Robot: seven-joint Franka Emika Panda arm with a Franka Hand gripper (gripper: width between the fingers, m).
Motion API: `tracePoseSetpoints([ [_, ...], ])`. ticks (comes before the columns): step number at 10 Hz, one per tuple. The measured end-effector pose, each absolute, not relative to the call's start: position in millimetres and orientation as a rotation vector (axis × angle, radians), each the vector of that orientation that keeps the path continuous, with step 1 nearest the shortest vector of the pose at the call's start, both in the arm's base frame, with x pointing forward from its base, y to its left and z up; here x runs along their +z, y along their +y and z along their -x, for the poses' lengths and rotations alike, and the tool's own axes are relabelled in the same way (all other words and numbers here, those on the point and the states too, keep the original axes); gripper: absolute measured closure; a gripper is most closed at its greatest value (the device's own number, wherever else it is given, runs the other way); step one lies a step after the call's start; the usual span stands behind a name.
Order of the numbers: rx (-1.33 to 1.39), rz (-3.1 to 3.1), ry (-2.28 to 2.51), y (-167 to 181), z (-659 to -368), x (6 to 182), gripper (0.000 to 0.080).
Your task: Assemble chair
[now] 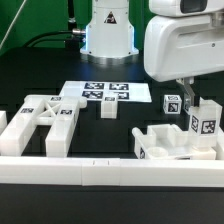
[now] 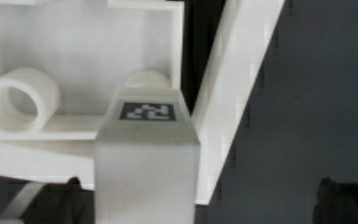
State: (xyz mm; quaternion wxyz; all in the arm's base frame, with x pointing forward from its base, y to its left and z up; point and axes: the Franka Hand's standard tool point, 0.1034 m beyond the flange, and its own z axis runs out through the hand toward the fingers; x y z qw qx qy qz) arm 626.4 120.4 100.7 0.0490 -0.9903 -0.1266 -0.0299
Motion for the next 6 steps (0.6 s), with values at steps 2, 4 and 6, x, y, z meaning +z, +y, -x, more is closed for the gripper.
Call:
tracePoseSetpoints([
  [2,-0.087,3.035,-0.375,106.6,-626.1,99.6,0.0150],
  [4,-0.085,3.035,-0.375,107.0,-625.7,98.9,0.0150],
  [6,-0.084,3.035,-0.375,107.0,-625.6,98.6,0.0150],
])
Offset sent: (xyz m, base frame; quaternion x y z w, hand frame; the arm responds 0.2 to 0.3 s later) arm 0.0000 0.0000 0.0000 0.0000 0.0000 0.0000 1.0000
